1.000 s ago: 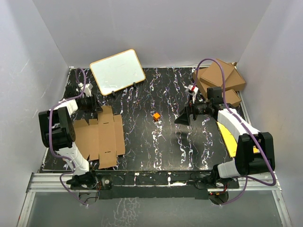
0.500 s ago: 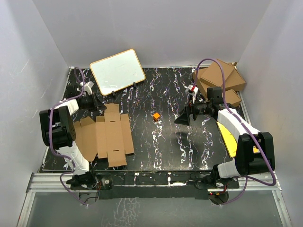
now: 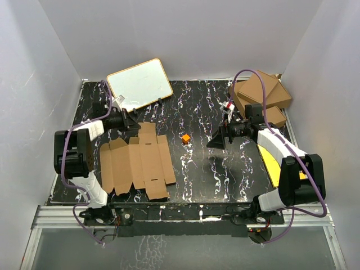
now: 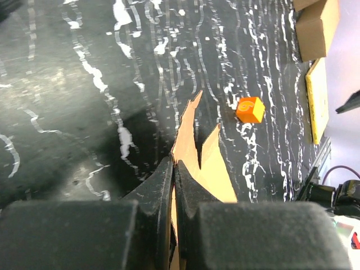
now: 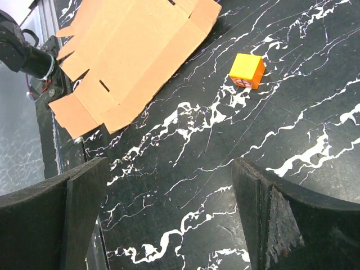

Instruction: Fold the paper box

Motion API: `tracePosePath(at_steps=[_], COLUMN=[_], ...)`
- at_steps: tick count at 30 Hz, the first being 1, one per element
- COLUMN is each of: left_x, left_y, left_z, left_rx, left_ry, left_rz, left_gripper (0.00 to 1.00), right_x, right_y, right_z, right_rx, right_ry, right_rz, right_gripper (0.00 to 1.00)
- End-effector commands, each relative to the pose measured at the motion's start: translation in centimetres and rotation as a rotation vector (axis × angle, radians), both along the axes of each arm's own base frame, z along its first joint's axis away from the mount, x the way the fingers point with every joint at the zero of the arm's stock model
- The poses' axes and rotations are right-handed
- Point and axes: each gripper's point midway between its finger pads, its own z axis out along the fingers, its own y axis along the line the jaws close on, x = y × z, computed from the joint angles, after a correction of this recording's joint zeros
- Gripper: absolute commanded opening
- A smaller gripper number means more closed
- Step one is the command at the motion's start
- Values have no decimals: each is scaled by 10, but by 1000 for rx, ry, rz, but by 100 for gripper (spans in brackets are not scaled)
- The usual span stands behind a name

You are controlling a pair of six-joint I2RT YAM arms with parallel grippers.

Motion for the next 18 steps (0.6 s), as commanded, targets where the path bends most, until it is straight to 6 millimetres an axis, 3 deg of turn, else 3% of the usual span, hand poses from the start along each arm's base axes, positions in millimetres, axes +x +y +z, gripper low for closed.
tracePosePath(at_steps=[1, 5, 18], left_x=[4, 11, 45], left_y=[-17, -29, -89], left_z=[45, 50, 33], left_rx=[-18, -24, -60], left_ry=[-114, -95, 23], left_rz=[-21, 21, 92], left_gripper=[0, 0, 0], right_x=[10, 10, 11], right_y=[8, 9, 9], right_z=[20, 18, 18], right_rx=[52, 54, 52], right_ry=[-77, -65, -66], right_rz=[42, 42, 38], right_gripper=[98, 98, 98])
